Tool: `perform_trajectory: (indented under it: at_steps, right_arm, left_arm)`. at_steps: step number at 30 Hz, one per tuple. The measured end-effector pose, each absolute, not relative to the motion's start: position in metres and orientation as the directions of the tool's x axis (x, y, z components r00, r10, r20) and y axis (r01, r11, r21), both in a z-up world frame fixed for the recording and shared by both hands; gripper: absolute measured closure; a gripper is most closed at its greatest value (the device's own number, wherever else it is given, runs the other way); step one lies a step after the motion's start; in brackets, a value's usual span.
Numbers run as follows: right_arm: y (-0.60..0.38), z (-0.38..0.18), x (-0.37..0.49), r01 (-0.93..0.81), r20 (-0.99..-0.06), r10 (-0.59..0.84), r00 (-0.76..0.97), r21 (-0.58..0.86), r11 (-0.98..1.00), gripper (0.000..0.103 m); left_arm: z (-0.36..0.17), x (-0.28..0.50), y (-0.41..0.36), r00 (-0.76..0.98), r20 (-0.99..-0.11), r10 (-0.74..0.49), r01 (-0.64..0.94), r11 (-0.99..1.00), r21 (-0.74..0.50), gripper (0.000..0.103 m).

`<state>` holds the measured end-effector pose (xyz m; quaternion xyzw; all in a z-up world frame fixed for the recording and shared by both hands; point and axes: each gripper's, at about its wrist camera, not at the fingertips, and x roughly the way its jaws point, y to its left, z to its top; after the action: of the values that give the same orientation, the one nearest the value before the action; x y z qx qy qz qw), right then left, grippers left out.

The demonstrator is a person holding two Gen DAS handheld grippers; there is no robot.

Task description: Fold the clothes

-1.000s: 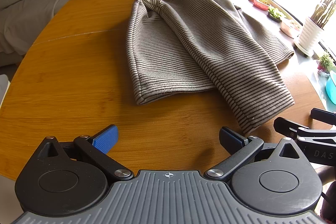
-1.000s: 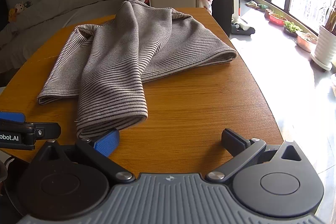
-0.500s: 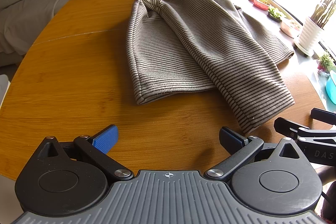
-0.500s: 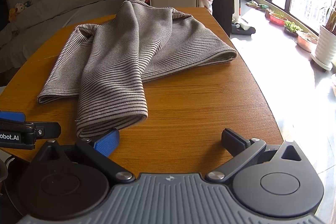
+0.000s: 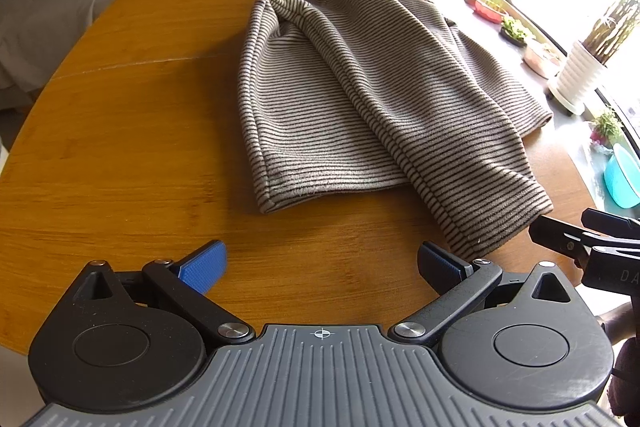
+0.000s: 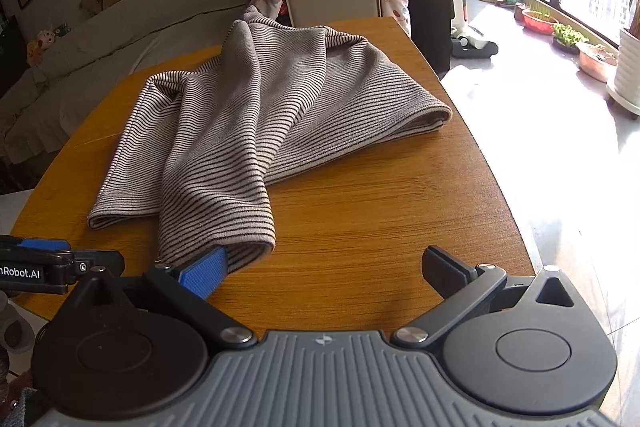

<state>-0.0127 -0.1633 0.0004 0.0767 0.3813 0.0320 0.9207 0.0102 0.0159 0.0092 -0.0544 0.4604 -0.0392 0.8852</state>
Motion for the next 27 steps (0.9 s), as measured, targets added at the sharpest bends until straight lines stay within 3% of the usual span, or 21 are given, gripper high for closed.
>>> perform_trajectory:
  at_steps: [7, 11, 15, 22, 24, 27]
  right_arm:
    - [-0.162, 0.023, 0.013, -0.070, -0.616, 0.162, 0.771, 0.171, 0.983, 0.000]
    - [-0.174, 0.035, 0.055, -0.058, -0.535, 0.182, 0.825, 0.240, 0.969, 0.000]
    - [-0.191, 0.030, 0.110, -0.037, -0.511, 0.228, 0.828, 0.357, 0.933, 0.000]
    - [-0.203, -0.019, 0.190, -0.004, -0.566, 0.410, 0.715, 0.583, 0.813, 0.000]
    - [-0.201, -0.022, 0.183, -0.013, -0.555, 0.422, 0.717, 0.594, 0.805, 0.000]
    - [-0.194, -0.020, 0.163, -0.056, -0.555, 0.445, 0.703, 0.581, 0.812, 0.000]
  left_arm:
    - [0.028, 0.034, 0.019, 0.610, -0.770, -0.187, 0.082, 0.982, -0.173, 0.000]
    - [0.044, 0.059, 0.029, 0.657, -0.674, -0.337, 0.167, 0.937, -0.306, 0.000]
    - [0.045, 0.097, 0.040, 0.674, -0.579, -0.459, 0.237, 0.877, -0.419, 0.000]
    - [-0.007, 0.159, 0.057, 0.567, -0.632, -0.528, 0.186, 0.830, -0.526, 0.000]
    - [-0.011, 0.154, 0.062, 0.577, -0.593, -0.562, 0.251, 0.812, -0.526, 0.000]
    - [-0.010, 0.140, 0.065, 0.551, -0.605, -0.575, 0.310, 0.814, -0.491, 0.000]
